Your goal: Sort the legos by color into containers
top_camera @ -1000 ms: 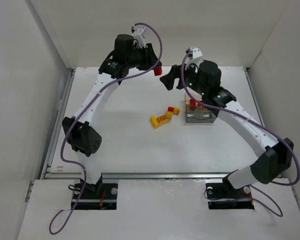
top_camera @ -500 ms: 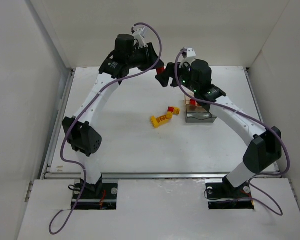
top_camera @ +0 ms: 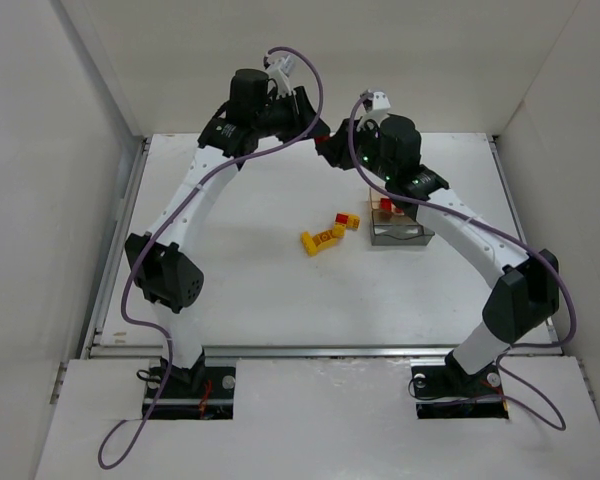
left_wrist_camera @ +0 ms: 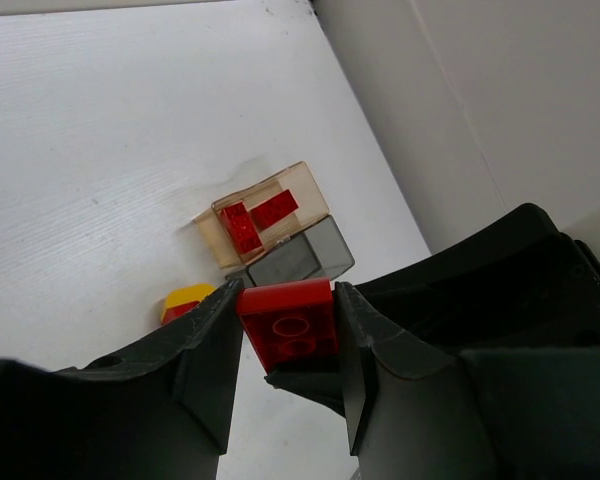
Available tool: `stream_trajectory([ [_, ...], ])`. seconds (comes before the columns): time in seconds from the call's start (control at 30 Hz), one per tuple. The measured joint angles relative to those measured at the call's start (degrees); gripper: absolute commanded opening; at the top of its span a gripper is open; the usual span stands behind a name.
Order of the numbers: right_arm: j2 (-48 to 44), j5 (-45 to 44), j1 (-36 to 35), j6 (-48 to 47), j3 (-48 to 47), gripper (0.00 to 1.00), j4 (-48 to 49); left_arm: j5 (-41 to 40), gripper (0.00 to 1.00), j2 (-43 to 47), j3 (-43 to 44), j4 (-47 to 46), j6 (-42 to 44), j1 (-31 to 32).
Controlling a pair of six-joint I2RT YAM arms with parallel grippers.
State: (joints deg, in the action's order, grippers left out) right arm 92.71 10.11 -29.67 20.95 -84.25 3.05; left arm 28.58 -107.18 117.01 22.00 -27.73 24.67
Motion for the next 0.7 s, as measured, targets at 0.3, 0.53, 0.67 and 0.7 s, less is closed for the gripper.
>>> stream_trajectory([
  [0.3, -1.44, 0.90, 3.23, -2.19, 4.09, 0.00, 0.81, -0.15, 0.95, 0.00, -0.31, 0.70, 4.85, -0.13],
  [0.53, 0.13, 0.83, 17.62, -18.38, 5.49, 0.00, -9.20, -2.60, 1.00, 1.70, -3.41, 1.42, 14.43, -3.15],
  [0.67, 2.99, -2.91, 17.31, -33.83, 5.31, 0.00, -15.76, -5.60, 1.00, 4.11, -9.33, 0.74, 25.05, -4.46],
  [0.7, 3.85, -3.72, 16.90, -37.75, 5.31, 0.00, -17.07, -7.08, 1.00, 4.55, -10.73, 0.68, 28.09, -4.35],
])
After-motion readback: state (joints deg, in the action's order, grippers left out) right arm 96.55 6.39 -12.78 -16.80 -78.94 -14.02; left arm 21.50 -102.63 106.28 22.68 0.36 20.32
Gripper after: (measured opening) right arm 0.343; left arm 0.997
